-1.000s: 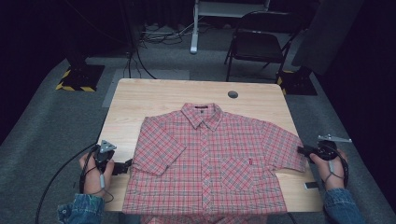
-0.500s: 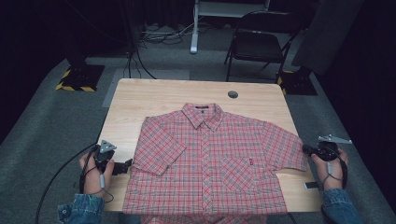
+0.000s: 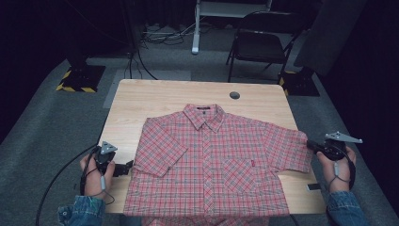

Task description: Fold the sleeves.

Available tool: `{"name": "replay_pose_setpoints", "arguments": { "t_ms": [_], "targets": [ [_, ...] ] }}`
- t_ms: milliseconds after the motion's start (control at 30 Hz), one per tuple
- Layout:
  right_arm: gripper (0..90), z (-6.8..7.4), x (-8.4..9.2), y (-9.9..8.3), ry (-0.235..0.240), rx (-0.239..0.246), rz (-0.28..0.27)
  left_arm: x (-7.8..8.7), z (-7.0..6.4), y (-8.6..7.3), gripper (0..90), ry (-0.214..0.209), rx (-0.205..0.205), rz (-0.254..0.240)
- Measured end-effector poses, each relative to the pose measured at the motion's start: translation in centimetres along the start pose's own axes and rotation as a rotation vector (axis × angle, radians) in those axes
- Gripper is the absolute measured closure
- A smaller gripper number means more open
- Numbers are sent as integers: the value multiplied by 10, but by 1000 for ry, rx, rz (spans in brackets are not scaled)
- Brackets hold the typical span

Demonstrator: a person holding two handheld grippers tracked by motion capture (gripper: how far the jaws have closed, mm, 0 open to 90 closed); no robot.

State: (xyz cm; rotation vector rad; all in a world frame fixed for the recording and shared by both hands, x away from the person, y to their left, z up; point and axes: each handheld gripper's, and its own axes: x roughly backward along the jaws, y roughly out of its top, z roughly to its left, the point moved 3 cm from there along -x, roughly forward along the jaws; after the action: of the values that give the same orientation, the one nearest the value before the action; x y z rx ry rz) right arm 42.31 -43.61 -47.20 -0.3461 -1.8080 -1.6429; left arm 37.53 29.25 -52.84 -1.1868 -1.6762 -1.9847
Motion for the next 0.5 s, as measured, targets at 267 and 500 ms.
{"name": "replay_pose_setpoints", "arguments": {
  "t_ms": [267, 500],
  "targets": [
    [869, 19, 13, 22, 25, 59, -43, 0, 0, 0, 4, 0, 0, 0],
    [870, 46, 21, 43, 64, 120, -76, 0, 0, 0, 3, 0, 0, 0]
  ]
}}
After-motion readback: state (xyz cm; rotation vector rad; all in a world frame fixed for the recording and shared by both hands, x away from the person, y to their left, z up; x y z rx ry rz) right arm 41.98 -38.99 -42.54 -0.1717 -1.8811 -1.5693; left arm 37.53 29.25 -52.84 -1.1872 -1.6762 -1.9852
